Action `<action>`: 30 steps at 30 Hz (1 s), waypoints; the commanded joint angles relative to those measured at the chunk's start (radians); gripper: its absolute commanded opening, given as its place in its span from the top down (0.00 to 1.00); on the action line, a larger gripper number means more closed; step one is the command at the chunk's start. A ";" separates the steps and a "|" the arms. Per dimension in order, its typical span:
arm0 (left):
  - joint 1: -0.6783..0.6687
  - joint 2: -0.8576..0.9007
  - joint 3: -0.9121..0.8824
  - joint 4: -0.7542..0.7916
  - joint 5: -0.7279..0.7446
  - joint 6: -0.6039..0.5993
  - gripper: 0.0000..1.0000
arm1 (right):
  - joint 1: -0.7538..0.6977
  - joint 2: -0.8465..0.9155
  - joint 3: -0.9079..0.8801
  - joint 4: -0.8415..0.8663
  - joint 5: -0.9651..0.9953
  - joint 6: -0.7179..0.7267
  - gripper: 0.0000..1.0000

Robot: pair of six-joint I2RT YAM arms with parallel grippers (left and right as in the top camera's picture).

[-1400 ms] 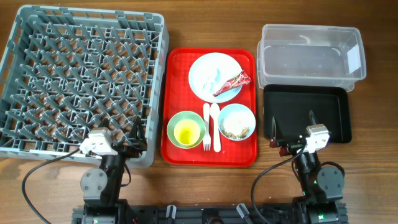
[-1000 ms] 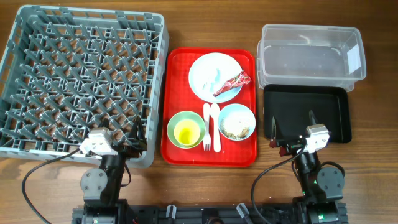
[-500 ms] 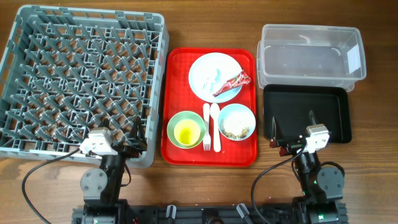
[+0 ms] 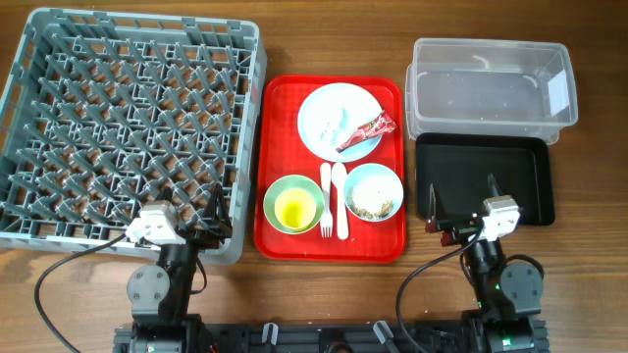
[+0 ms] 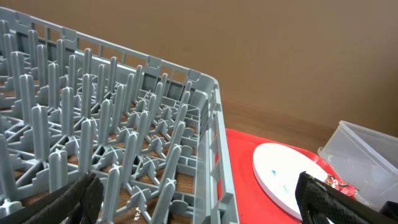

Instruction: Sort waste into correct bins and load items into the dishwasher rack

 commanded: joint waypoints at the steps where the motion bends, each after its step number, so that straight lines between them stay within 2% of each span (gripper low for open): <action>1: -0.005 -0.004 -0.006 0.001 0.016 0.020 0.00 | -0.003 -0.004 -0.001 0.003 -0.016 -0.011 0.00; 6: -0.005 0.005 0.024 -0.036 0.016 0.015 0.00 | -0.003 0.001 0.019 -0.018 -0.016 0.146 0.00; 10: -0.005 0.068 0.159 -0.198 0.008 0.017 0.00 | -0.003 0.042 0.120 -0.119 -0.016 0.148 0.00; 13: -0.005 0.201 0.310 -0.335 0.008 0.017 0.00 | -0.003 0.152 0.254 -0.221 -0.072 0.148 0.00; 19: -0.005 0.502 0.609 -0.542 -0.033 0.021 0.00 | -0.003 0.477 0.579 -0.417 -0.110 0.135 0.00; 23: -0.005 0.653 0.739 -0.642 -0.037 0.021 0.00 | -0.003 0.769 0.852 -0.595 -0.142 0.136 0.00; 26: -0.005 0.698 0.750 -0.649 -0.037 0.021 0.00 | -0.003 0.964 1.067 -0.769 -0.153 0.130 0.00; 28: -0.005 0.704 0.750 -0.649 -0.037 0.021 0.00 | -0.003 1.077 1.200 -0.888 -0.156 0.029 0.00; 30: -0.005 0.704 0.750 -0.648 -0.037 0.021 0.00 | -0.003 1.165 1.271 -0.917 -0.163 0.024 0.00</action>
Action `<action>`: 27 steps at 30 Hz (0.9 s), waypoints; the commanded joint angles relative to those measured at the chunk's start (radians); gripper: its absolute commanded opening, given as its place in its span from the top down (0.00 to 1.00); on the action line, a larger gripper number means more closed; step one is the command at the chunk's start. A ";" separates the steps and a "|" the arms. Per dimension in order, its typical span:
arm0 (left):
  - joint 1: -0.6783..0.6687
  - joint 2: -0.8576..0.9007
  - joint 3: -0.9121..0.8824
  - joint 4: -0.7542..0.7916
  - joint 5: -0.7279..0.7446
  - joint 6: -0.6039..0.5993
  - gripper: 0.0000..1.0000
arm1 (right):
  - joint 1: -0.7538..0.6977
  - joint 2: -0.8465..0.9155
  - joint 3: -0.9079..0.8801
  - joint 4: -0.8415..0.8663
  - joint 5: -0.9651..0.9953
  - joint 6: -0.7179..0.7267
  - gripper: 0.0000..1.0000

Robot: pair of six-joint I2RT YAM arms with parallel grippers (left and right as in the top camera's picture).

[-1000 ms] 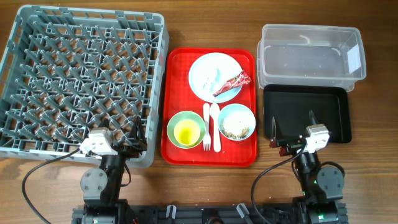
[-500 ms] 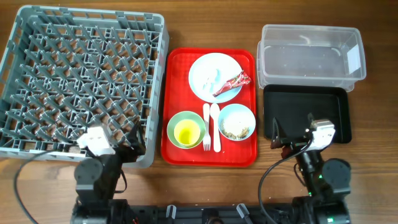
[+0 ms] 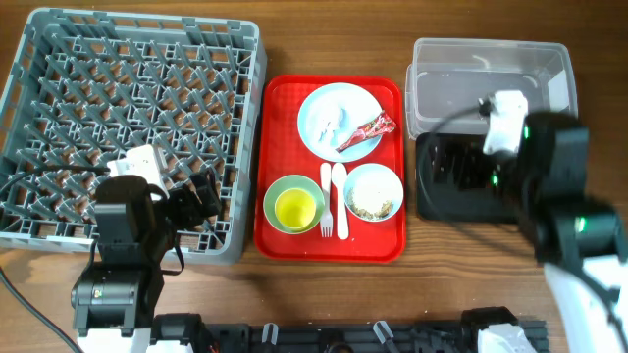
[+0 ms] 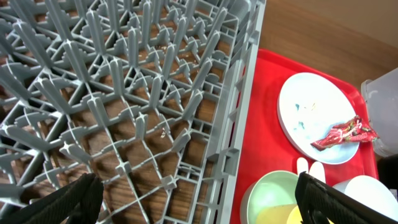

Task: Sort waste into correct bins and load items into the dishwasher rack
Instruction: 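Reach the right gripper to the white plate and grasp the tissue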

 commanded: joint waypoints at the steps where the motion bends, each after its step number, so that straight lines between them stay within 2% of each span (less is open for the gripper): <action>1: -0.005 -0.003 0.019 0.001 -0.010 0.020 0.00 | -0.003 0.124 0.117 -0.011 -0.047 -0.043 0.00; 4: -0.005 -0.003 0.019 0.001 -0.010 0.020 0.00 | -0.002 0.189 0.119 0.083 -0.190 0.042 0.00; 7: -0.005 -0.003 0.019 0.001 -0.010 0.020 0.00 | 0.029 0.233 0.119 0.200 -0.229 0.080 0.00; 9: -0.005 -0.003 0.019 0.002 -0.010 0.020 0.00 | 0.087 0.262 0.119 0.253 -0.166 0.080 0.00; 12: -0.005 -0.003 0.019 0.002 -0.010 0.020 0.00 | 0.208 0.324 0.119 0.303 0.055 0.087 0.00; 14: -0.005 -0.003 0.019 0.002 -0.010 0.020 0.00 | 0.275 0.376 0.119 0.333 0.131 0.086 0.00; 20: -0.005 -0.003 0.019 0.001 -0.010 0.020 0.00 | 0.375 0.574 0.119 0.458 0.172 0.138 0.00; 23: -0.005 -0.003 0.019 0.001 -0.010 0.020 0.00 | 0.386 0.678 0.119 0.526 0.175 0.224 0.01; 27: -0.005 -0.003 0.019 0.001 -0.009 0.020 0.00 | 0.386 0.791 0.119 0.572 0.175 0.362 0.11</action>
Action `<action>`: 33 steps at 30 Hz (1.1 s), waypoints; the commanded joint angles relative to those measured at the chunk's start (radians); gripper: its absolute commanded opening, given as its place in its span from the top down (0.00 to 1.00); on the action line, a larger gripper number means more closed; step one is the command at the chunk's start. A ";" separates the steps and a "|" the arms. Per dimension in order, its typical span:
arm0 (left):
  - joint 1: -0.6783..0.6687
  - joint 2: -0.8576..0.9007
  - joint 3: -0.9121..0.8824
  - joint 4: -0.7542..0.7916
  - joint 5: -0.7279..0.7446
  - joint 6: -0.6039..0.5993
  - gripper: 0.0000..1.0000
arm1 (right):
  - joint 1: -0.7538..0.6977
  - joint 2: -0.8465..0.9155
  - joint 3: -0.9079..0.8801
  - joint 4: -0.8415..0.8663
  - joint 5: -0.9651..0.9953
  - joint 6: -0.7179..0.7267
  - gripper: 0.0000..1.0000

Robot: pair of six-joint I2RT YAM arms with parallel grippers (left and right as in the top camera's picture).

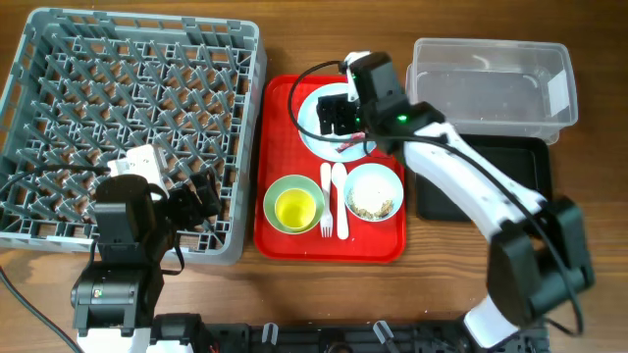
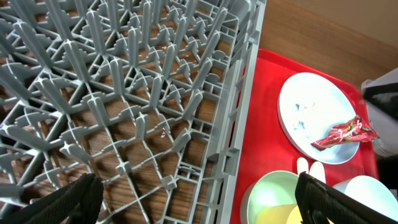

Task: Sort waste into correct bins and load items into the dishwasher rack
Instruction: 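Reach the right gripper to the white plate and grasp the tissue, then carry the tissue with the right gripper and drop it in the clear bin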

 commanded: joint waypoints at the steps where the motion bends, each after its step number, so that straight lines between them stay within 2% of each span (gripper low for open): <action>1: -0.005 -0.004 0.018 0.002 0.001 0.020 0.00 | 0.003 0.104 0.016 0.039 0.024 0.154 0.15; 5: -0.005 -0.004 0.018 0.002 0.009 0.020 0.00 | 0.003 0.212 0.016 0.093 0.016 0.200 0.22; 7: -0.005 -0.004 0.018 -0.005 0.009 0.020 0.00 | 0.003 0.244 0.016 0.100 -0.002 0.200 0.32; 9: -0.005 -0.004 0.017 -0.015 0.009 0.020 0.00 | 0.003 0.263 0.016 0.099 -0.005 0.204 0.45; 12: -0.005 -0.003 0.017 -0.020 0.009 0.020 0.00 | 0.003 0.252 0.017 0.100 -0.030 0.220 0.78; 16: -0.005 -0.004 0.017 -0.020 0.009 0.020 0.00 | -0.009 0.145 0.017 0.095 -0.025 0.190 0.96; 19: -0.005 -0.004 0.017 -0.021 0.009 0.020 0.00 | -0.027 0.031 0.017 0.060 0.040 0.188 0.96; 25: -0.005 -0.004 0.017 -0.021 0.009 0.020 0.00 | -0.114 -0.230 0.017 -0.103 0.369 0.235 0.95; 29: -0.005 -0.004 0.018 -0.020 0.009 0.020 0.00 | -0.245 -0.259 0.016 -0.182 0.397 0.261 0.93; 33: -0.005 -0.004 0.017 -0.021 0.009 0.020 0.00 | -0.352 -0.217 0.014 -0.203 0.396 0.274 0.65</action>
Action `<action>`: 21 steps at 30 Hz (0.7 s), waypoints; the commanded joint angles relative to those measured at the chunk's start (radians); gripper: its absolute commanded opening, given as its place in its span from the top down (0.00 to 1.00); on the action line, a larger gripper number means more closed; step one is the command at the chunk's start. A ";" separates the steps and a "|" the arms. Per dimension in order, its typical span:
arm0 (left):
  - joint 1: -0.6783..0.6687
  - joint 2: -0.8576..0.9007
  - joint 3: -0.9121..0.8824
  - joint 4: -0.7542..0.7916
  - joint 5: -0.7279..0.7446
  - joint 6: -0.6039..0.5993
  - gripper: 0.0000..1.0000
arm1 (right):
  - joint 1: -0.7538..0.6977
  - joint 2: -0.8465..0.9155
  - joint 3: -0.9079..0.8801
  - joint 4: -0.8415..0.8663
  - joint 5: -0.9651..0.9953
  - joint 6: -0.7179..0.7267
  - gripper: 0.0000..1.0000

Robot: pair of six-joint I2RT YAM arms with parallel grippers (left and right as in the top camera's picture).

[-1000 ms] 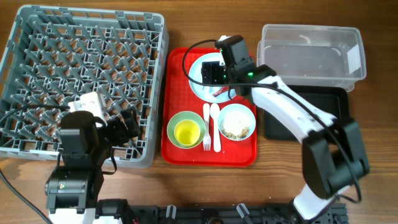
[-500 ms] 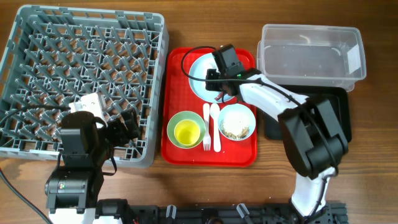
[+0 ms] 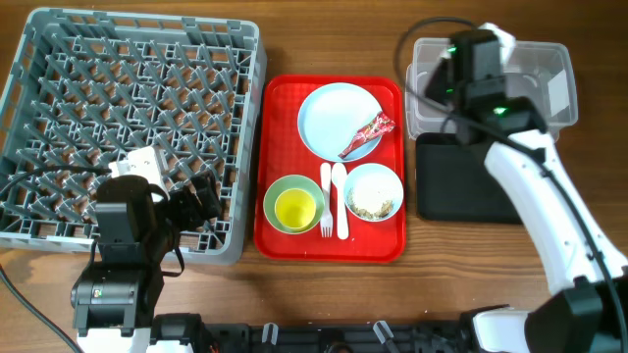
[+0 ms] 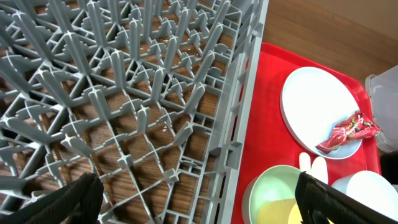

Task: Sort waste into correct bins and load items into the dishwasher rack
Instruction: 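Carry the tissue with the right gripper and drop it in the clear bin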

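Observation:
The grey dishwasher rack [image 3: 147,22] fills the left of the table. A red tray [image 3: 280,235] holds a white plate [image 3: 329,113] with a red wrapper [image 3: 365,135] on it, a green bowl [image 3: 292,206] with yellow residue, a white fork [image 3: 326,201] and spoon [image 3: 340,201], and a pale blue bowl [image 3: 373,193] with crumbs. My left gripper [image 4: 199,202] hangs open over the rack's front right corner, with nothing between its fingers [image 4: 74,199]. My right gripper [image 3: 439,86] hovers at the left end of the clear bin [image 3: 530,93]; its jaws are too dark to read.
A black bin [image 3: 461,186] lies in front of the clear bin, partly under the right arm. Bare wooden table surrounds the rack, tray and bins. In the left wrist view the rack's wall [image 4: 239,124] runs next to the tray's left rim.
My right gripper was over the plate and is now at the left end of the clear bin. The pale scraps on the plate are gone; the wrapper has shifted slightly. The left arm has barely moved.
Both arms were parked at the table's front edge. Then the left gripper stood open over the rack's front right corner, where it remains, and the right arm was over the bins. The right gripper then hovered over the plate and now is by the clear bin.

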 commanded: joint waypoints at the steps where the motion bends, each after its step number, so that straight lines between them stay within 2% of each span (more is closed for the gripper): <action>1: -0.005 -0.004 0.017 0.002 0.008 0.020 0.00 | -0.082 0.047 0.002 0.026 0.031 0.017 0.41; 2: -0.005 -0.004 0.017 0.002 0.008 0.020 0.00 | -0.100 0.052 0.002 0.048 0.012 0.016 0.23; 3: -0.005 -0.004 0.017 0.002 0.008 0.020 0.00 | -0.113 0.052 0.002 0.066 -0.018 0.013 0.13; 5: -0.005 -0.004 0.017 0.002 0.008 0.020 0.00 | -0.120 0.039 0.003 0.087 -0.151 -0.050 0.12; 6: -0.005 -0.004 0.017 0.002 0.008 0.020 0.00 | -0.118 0.029 0.003 0.100 -0.277 -0.076 0.13; 8: -0.005 -0.004 0.017 0.002 0.008 0.020 0.00 | -0.095 0.021 0.003 0.105 -0.449 -0.082 0.15; 9: -0.005 -0.004 0.017 0.002 0.008 0.020 0.00 | -0.078 0.021 0.003 0.102 -0.471 -0.082 0.15; 12: -0.005 -0.004 0.017 0.002 0.008 0.020 0.00 | -0.011 0.022 0.003 0.050 -0.346 -0.003 0.11; 14: -0.005 -0.004 0.017 -0.002 0.008 0.020 0.00 | 0.021 0.022 0.003 0.034 -0.330 0.007 0.11; 18: -0.005 -0.004 0.017 -0.002 0.008 0.020 0.00 | 0.086 0.029 -0.002 -0.008 -0.326 -0.003 0.12; 21: -0.005 -0.004 0.017 -0.006 0.008 0.020 0.00 | 0.156 0.061 -0.033 -0.040 -0.289 0.096 0.16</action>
